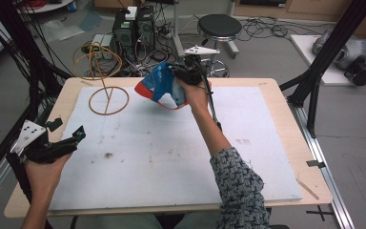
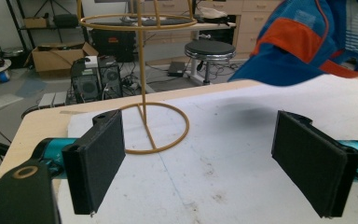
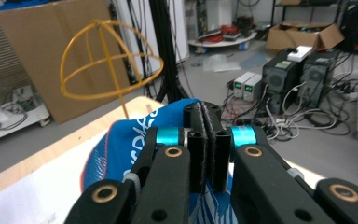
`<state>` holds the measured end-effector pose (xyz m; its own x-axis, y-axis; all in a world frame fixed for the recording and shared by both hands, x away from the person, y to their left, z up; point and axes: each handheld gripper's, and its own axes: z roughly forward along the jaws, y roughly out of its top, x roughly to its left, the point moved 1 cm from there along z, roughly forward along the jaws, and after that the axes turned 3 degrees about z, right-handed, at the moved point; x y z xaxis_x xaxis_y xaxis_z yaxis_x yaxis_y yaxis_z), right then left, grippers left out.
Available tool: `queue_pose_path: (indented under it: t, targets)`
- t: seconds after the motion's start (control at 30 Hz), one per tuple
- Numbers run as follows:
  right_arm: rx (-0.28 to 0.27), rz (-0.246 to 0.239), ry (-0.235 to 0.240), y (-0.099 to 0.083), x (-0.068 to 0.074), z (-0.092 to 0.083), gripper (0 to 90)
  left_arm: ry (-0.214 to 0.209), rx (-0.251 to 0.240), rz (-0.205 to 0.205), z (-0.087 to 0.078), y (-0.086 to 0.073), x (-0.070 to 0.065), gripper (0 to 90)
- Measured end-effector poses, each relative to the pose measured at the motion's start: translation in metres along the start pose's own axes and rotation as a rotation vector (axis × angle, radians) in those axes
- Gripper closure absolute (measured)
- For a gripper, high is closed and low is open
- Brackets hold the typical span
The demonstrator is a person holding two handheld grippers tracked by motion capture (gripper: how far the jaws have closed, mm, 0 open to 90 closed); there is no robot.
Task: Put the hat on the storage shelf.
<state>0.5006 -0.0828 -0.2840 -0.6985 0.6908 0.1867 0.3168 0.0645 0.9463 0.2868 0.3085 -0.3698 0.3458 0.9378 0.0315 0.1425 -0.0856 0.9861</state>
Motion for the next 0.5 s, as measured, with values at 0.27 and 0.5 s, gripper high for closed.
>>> queue_pose_path:
  t: [0.27,0.5]
  targets:
    - [-0.049,-0.027,-0.024,0.027,0.010,0.006,89.1,0.007,-0.018,0.016,-0.003,0.003,0.002,17.5]
    - [-0.086,-0.047,-0.046,0.048,0.018,0.008,89.1,0.008,-0.011,0.014,-0.004,0.003,0.004,17.6]
